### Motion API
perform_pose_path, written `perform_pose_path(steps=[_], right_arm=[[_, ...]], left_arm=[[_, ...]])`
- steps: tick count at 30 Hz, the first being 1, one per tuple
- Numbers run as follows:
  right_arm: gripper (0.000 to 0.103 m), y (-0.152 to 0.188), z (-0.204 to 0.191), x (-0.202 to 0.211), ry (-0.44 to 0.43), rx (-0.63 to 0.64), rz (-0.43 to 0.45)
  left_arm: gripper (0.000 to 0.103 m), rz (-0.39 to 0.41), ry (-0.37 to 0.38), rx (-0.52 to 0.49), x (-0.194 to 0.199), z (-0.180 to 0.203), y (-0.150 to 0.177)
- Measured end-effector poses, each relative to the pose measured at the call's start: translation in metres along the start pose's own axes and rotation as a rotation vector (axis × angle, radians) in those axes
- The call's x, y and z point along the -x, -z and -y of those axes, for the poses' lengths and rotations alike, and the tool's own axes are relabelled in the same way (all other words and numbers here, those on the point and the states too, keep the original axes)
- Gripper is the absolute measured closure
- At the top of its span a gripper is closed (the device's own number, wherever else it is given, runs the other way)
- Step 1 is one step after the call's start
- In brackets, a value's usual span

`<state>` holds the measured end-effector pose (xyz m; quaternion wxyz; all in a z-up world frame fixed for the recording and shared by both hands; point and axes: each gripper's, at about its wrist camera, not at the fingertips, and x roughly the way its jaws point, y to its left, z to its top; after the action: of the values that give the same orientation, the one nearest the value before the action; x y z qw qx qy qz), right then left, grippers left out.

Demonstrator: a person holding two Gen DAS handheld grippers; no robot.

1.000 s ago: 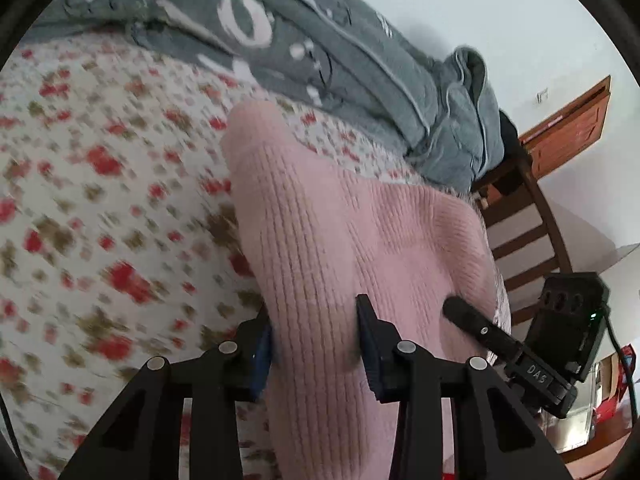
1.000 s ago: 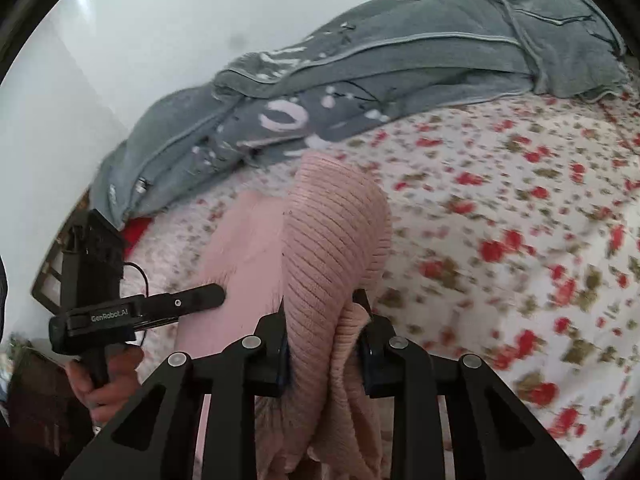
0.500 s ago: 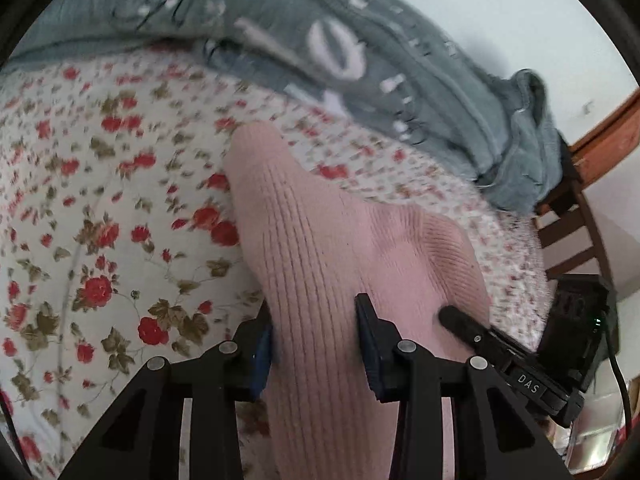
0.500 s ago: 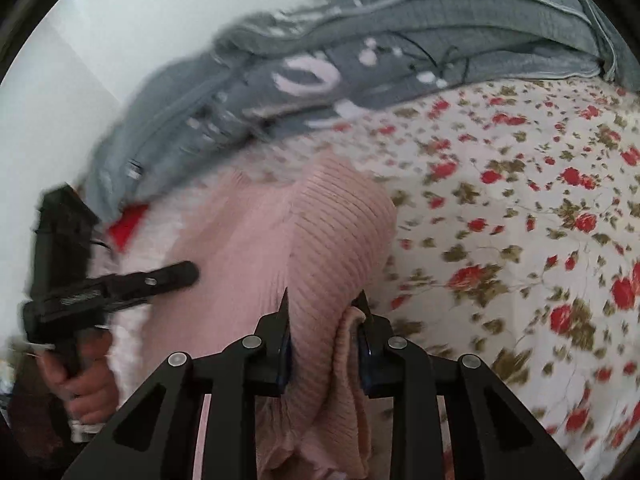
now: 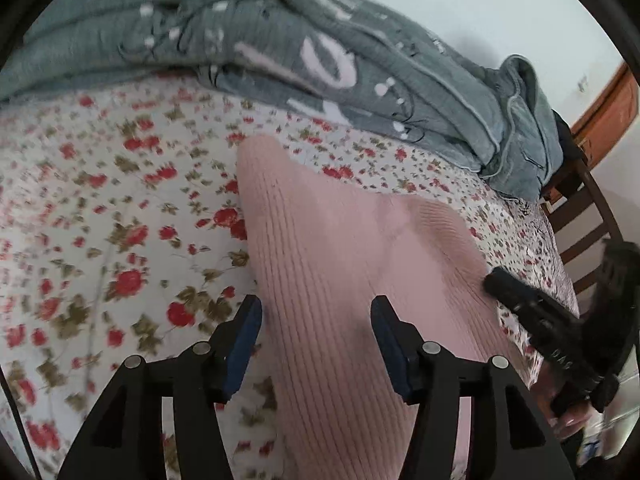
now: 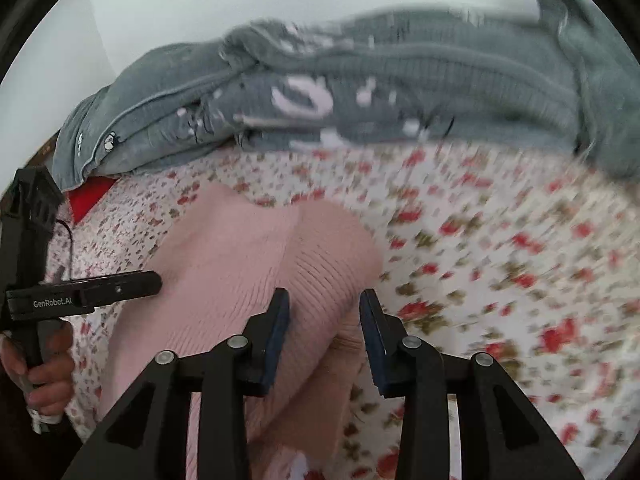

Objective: Fold small clothes
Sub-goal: 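Open the right tool and release the folded sweater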

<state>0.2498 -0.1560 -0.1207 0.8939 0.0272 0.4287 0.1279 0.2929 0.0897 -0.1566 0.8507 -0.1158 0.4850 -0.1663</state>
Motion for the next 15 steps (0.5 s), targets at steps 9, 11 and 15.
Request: perform_pose_path(steps=[9, 11, 15], right_arm=[[0.076, 0.047, -0.049, 0.046, 0.016, 0.213, 0.138], [0.085, 0.062, -0.052, 0.033, 0.08, 0.242, 0.1], [0.085, 0.082, -0.049, 0.016, 0.122, 0.241, 0.052]], left_arm=[[0.043, 0.063, -0.015, -0.119, 0.023, 0.035, 0.05], [0.043, 0.073, -0.047, -0.135, 0.021, 0.038, 0.06], [0.043, 0.047, -0.067, -0.12, 0.019, 0.036, 0.071]])
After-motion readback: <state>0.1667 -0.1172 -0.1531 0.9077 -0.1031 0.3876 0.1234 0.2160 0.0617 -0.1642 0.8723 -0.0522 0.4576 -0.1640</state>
